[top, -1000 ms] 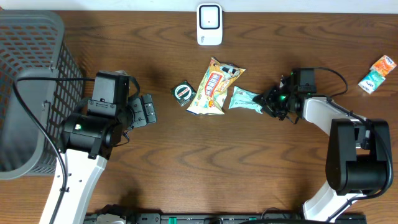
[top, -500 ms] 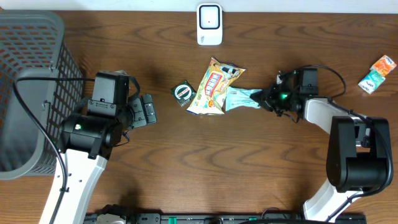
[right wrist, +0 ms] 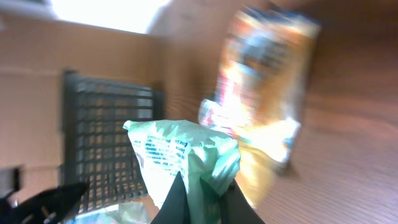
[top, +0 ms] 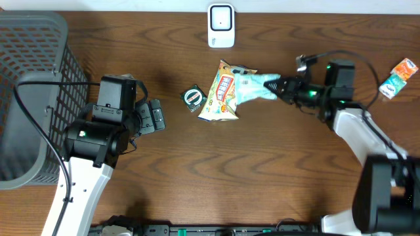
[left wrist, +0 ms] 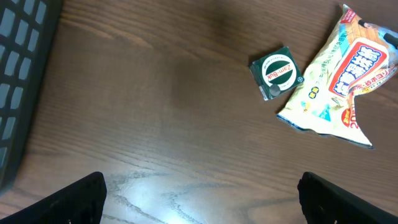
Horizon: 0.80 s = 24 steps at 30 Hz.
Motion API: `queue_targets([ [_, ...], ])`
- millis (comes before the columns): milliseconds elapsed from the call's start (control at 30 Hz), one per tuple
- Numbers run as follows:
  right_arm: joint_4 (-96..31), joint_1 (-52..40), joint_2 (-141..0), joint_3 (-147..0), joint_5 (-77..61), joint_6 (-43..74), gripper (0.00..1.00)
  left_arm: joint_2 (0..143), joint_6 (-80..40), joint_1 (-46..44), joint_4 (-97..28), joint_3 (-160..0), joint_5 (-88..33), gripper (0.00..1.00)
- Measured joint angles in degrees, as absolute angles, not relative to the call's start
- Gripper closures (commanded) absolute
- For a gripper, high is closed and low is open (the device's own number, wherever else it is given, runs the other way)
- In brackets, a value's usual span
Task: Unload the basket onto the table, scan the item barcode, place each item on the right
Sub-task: 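Lift the mint-green pack upward with the right gripper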
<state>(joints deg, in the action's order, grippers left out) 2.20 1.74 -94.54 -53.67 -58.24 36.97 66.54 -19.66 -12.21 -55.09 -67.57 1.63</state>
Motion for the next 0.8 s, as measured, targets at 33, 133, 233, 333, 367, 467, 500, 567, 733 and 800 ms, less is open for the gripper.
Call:
queue_targets([
  [33, 3.7, 1.7, -92.5, -53.7, -58.6, 36.8, 0.99, 66.5, -19.7, -12.2, -55.1, -67.6, 1.6, 0.02],
  [133, 6.6, 1.2, -88.2, -53.7, -59.4, 36.5, 0.99, 66.5, -19.7, -12.2, -55.1, -67.6, 1.6, 0.02],
  [233, 9.0, -0.7, -85.7, -53.7, -59.9, 36.3, 0.99, 66.5, -19.7, -12.2, -55.1, -67.6, 1.6, 0.02],
  [333, 10.3, -2.9, -85.1, -53.7, -60.2, 36.7, 0.99, 66.5, -19.7, -12.2, -55.1, -67.6, 1.6, 0.02],
  [367, 10.2, -3.4, -85.1, -53.7, -60.1, 36.8, 0.99, 66.5, -19.7, -12.2, -55.1, -67.6, 1.6, 0.02],
  [467, 10.2, -4.6, -85.1, -53.7, -60.0, 37.1, 0.99, 66.5, -19.7, -12.2, -55.1, -67.6, 1.6, 0.02],
  [500, 10.2, -4.8, -85.1, -53.7, -60.0, 37.3, 0.99, 66.5, -19.7, -12.2, -55.1, -67.6, 1.6, 0.02],
  [567, 10.2, -5.1, -85.1, -53.7, -59.9, 38.0, 0.99, 66.5, -19.7, -12.2, -55.1, -67.6, 1.6, 0.03],
  [733, 10.2, -5.2, -85.1, -53.7, -59.8, 39.5, 0.99, 66.5, -19.7, -12.2, -55.1, -67.6, 1.6, 0.02],
  [800, 10.2, -5.4, -85.1, -53.7, -59.7, 39.9, 0.99, 66.5, -19.7, -12.2, -55.1, -67.6, 1.6, 0.02],
])
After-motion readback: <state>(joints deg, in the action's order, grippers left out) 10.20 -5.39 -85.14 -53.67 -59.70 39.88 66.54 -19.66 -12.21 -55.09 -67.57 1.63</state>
